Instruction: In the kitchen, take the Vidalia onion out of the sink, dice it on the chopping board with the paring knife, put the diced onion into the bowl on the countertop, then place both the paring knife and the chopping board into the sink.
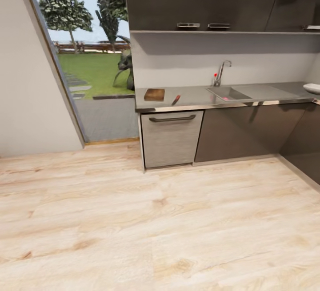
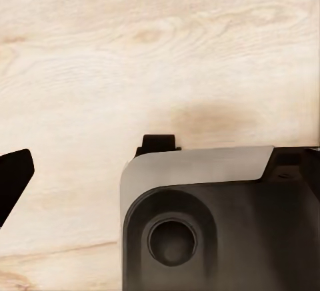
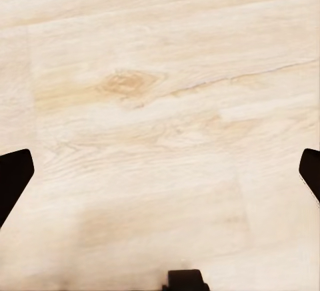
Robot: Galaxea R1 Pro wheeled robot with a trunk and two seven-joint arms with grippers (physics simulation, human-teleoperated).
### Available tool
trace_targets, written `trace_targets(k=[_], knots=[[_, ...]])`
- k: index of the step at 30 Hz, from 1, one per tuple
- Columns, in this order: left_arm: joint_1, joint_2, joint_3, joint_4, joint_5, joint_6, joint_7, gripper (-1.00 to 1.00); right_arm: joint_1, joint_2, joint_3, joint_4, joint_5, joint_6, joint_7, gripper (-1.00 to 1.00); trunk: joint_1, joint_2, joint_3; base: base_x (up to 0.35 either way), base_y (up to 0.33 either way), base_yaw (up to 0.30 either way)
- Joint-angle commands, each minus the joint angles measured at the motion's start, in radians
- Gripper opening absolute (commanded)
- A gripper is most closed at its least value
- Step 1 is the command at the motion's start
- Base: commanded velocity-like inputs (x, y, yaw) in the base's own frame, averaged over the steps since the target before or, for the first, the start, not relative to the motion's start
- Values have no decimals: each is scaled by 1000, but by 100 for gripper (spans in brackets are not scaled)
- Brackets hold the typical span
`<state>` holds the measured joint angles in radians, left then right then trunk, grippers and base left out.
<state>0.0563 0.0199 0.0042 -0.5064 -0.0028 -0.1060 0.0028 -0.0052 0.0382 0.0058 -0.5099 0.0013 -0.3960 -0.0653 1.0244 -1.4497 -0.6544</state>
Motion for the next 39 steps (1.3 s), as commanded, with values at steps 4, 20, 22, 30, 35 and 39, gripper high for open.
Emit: trace_targets(k=[4,20,22,30,35,39], knots=[[0,0,0,-1,0,-1,0,100,-1,0,1,1,0,-3,-4,100,1,0,-1,303,-103,133],[0,0,0,-1,0,-1,0,100,-1,1,1,1,0,-3,-4,100,1,0,-1,303,-119,135],[0,0,0,-1,0,-1,0,100,0,0,1,1,0,-3,-4,100,1,0,-1,303,-146,136],[0,0,0,-1,0,-1,0,100,0,0,1,1,0,-3,-4,100,1,0,-1,304,-155,88],[0,0,0,-2,0,-1,0,100,0,0,1,1,0,-3,-4,100,1,0,-1,303,-157,7],[0,0,0,-2,0,-1,0,100,-1,0,1,1,0,-3,-4,100,1,0,-1,303,-158,1]])
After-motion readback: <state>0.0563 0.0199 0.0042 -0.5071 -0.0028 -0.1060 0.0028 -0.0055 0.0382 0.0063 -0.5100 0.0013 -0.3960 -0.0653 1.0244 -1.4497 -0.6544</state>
